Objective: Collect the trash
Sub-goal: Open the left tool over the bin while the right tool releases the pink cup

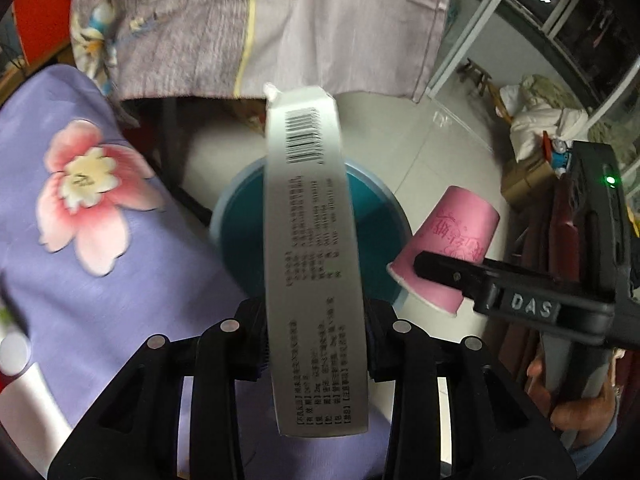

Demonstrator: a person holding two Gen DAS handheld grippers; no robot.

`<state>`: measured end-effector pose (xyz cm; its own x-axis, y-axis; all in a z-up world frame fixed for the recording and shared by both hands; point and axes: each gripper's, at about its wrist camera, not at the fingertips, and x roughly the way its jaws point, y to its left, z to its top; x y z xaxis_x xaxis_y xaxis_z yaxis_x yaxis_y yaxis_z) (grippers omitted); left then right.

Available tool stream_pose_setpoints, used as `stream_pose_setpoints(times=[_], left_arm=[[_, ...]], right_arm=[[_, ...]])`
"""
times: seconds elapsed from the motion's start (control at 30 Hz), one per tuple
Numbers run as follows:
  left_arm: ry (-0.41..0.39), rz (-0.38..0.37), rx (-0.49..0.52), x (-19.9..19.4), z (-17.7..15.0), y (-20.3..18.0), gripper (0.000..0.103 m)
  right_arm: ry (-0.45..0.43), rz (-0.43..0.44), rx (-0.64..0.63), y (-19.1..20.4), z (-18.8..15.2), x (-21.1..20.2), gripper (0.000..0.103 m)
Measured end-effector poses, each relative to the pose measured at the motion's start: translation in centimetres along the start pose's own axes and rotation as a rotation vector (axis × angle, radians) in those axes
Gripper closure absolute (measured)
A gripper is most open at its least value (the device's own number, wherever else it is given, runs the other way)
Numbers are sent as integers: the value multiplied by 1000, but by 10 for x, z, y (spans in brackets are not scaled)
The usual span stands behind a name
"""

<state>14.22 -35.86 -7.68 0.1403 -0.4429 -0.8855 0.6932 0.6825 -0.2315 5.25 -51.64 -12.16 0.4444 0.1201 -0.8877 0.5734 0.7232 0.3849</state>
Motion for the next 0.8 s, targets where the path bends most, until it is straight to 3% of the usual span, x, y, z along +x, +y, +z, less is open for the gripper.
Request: stream_pose_setpoints(times=[0.13, 0.4, 0.57, 0.67, 0.73, 0.8], left_arm=[[22, 27, -33, 20, 6, 12, 51], [47, 55, -106, 23, 1, 39, 49], [40, 46, -126, 15, -7, 46, 36], [22, 49, -128, 7, -11, 46, 34], [6, 58, -127, -1, -14, 45, 27], [-17, 61, -132, -10, -17, 44, 17]], right_arm=[[36, -16, -13, 3, 9, 15, 40], [86, -24, -31, 6, 14, 38, 40], [111, -34, -32, 5, 13, 47, 40], [135, -36, -33, 6, 12, 53, 39], [160, -28, -39, 11, 11, 58, 36], [174, -25, -34, 14, 11, 60, 26]])
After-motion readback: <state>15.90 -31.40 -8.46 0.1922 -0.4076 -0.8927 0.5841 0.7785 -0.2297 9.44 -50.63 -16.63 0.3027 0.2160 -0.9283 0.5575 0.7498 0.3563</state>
